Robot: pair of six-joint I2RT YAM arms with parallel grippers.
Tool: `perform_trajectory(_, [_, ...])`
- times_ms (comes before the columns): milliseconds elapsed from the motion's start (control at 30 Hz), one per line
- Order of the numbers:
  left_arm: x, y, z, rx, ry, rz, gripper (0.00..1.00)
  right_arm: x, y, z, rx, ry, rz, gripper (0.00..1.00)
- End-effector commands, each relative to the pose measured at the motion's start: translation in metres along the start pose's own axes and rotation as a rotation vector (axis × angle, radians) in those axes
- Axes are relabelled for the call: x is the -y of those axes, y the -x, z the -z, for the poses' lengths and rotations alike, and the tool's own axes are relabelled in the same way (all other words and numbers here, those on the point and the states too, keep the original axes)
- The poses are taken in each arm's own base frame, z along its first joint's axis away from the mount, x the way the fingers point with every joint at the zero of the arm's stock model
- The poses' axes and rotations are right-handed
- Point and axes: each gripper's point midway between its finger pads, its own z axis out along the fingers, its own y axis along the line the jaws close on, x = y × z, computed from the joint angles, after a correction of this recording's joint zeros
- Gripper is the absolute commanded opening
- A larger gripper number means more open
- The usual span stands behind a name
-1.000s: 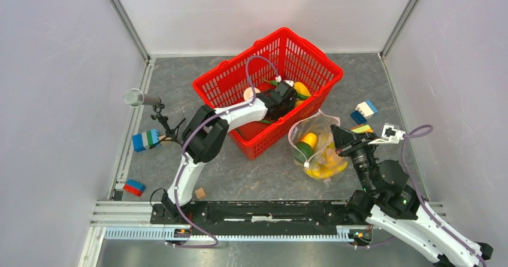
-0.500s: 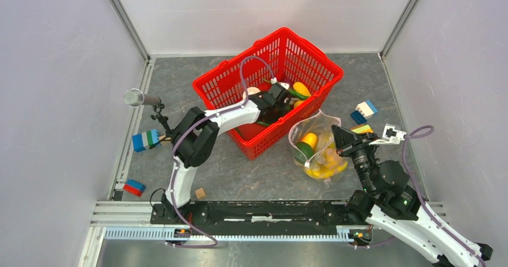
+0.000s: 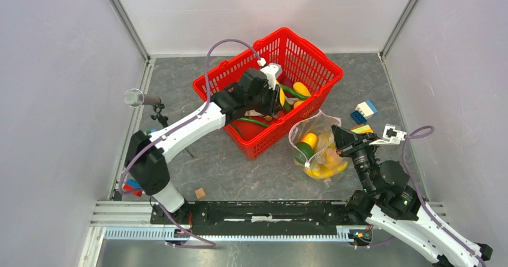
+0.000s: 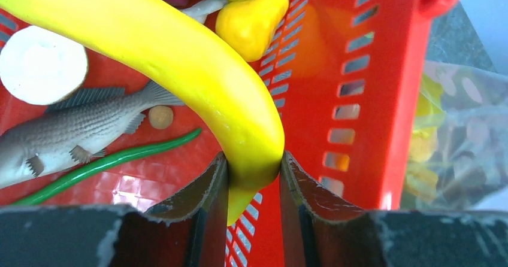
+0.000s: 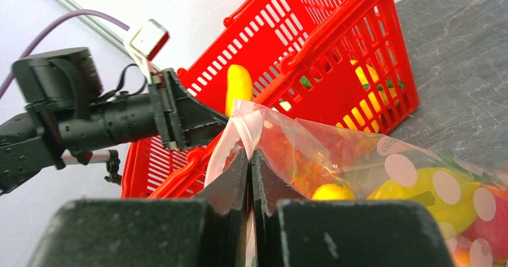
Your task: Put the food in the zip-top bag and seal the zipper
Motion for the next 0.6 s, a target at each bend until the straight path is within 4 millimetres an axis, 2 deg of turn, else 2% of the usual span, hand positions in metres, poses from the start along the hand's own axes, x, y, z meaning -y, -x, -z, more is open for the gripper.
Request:
perform_trajectory(0, [0.01, 0.012, 0.03, 0.076, -0.083, -0.123, 0.28, -0.012, 0.012, 0.001, 0.022, 0.034, -0.042, 0.07])
perform_trajectory(167, [0.027, 0.027, 0.071, 0.157, -0.168, -0.185, 0.29, -0.016, 0.01, 0.0, 0.013, 0.047, -0.046, 0.07])
perform_trajectory(367, [0.066, 0.039, 0.131, 0.241, -0.368, -0.268, 0.3, -0.02, 0.006, -0.002, 0.0, 0.064, -0.044, 0.07])
perform_trajectory(467, [0.099, 0.022, 0.161, 0.211, -0.595, -0.341, 0.33, -0.022, 0.005, -0.003, -0.006, 0.07, -0.038, 0.07])
perform_trajectory(567, [0.119, 0.003, 0.176, 0.134, -0.749, -0.362, 0.34, -0.024, 0.005, -0.003, -0.006, 0.077, -0.038, 0.07])
